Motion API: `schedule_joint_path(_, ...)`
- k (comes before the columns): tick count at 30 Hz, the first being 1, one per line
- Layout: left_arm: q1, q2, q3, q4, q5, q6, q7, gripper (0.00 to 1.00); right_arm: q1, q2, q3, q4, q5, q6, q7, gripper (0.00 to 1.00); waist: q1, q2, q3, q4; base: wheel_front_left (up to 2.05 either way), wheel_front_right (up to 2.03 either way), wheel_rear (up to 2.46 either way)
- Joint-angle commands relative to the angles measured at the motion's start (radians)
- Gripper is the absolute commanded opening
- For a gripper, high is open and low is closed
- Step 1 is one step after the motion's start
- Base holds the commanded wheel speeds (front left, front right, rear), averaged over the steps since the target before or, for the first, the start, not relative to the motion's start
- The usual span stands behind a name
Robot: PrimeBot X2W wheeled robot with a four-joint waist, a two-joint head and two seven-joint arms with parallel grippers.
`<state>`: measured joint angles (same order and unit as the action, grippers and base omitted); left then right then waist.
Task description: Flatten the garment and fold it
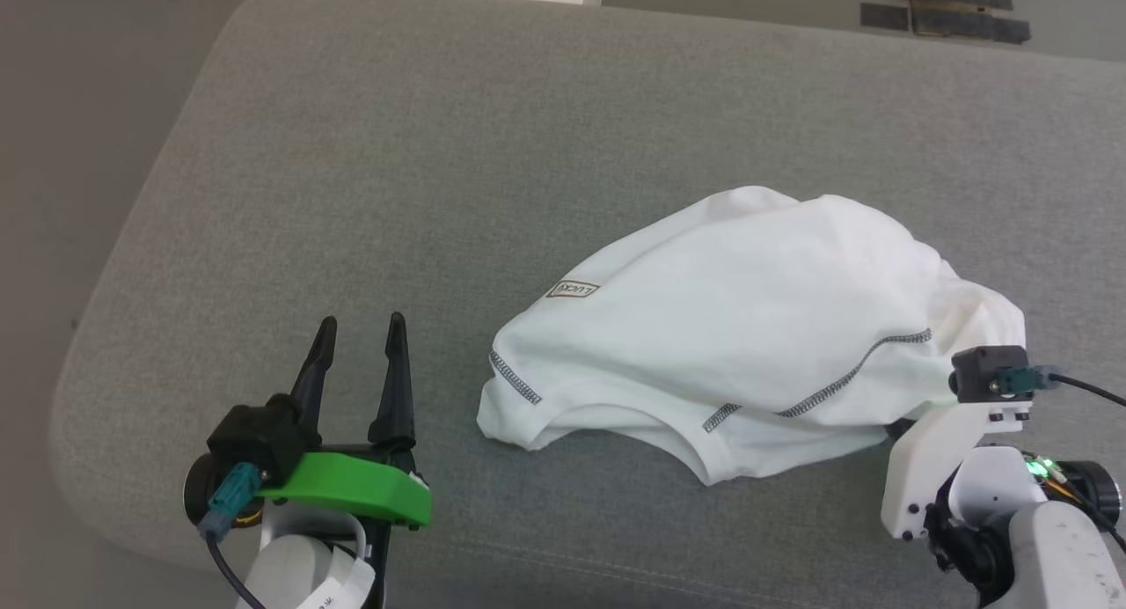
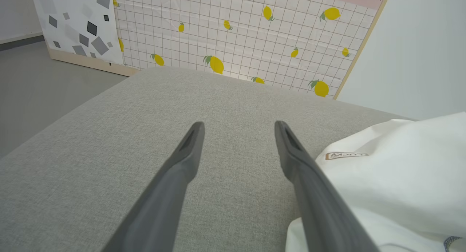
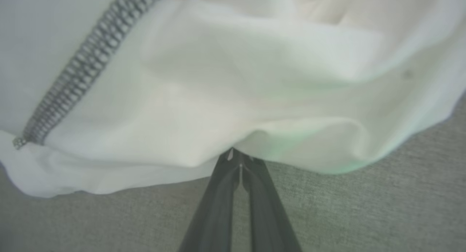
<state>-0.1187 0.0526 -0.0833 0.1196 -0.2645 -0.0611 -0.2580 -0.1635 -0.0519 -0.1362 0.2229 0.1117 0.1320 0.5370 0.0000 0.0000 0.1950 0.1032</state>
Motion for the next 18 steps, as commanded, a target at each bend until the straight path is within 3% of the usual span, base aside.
schedule_joint_path(1, -0.001, -0.002, -0.003, -0.001, 0.001, 0.004, -0.004, 1.00, -0.014, 0.002, -0.010, -0.015, -0.009, -0.001, -0.026, 0.00, 0.0000, 0.0000, -0.018, -0.014, 0.00, 0.00, 0.00)
schedule_joint_path(5, 0.007, -0.002, -0.002, 0.003, 0.003, 0.002, -0.004, 1.00, -0.016, 0.002, -0.072, -0.078, -0.021, -0.001, -0.077, 0.00, 0.0000, 0.0000, -0.047, -0.025, 0.00, 0.00, 0.00)
schedule_joint_path(12, 0.034, -0.002, -0.002, 0.013, 0.005, -0.005, -0.004, 1.00, 0.054, 0.002, -0.338, -0.248, -0.057, -0.001, -0.083, 0.00, 0.0000, 0.0000, -0.097, -0.039, 0.00, 0.00, 0.00)
schedule_joint_path(18, 0.050, -0.002, -0.004, 0.024, 0.008, -0.013, -0.004, 1.00, 0.133, 0.002, -0.513, -0.216, -0.082, -0.001, -0.010, 0.00, 0.0000, 0.0000, -0.111, -0.050, 0.00, 0.00, 0.00)
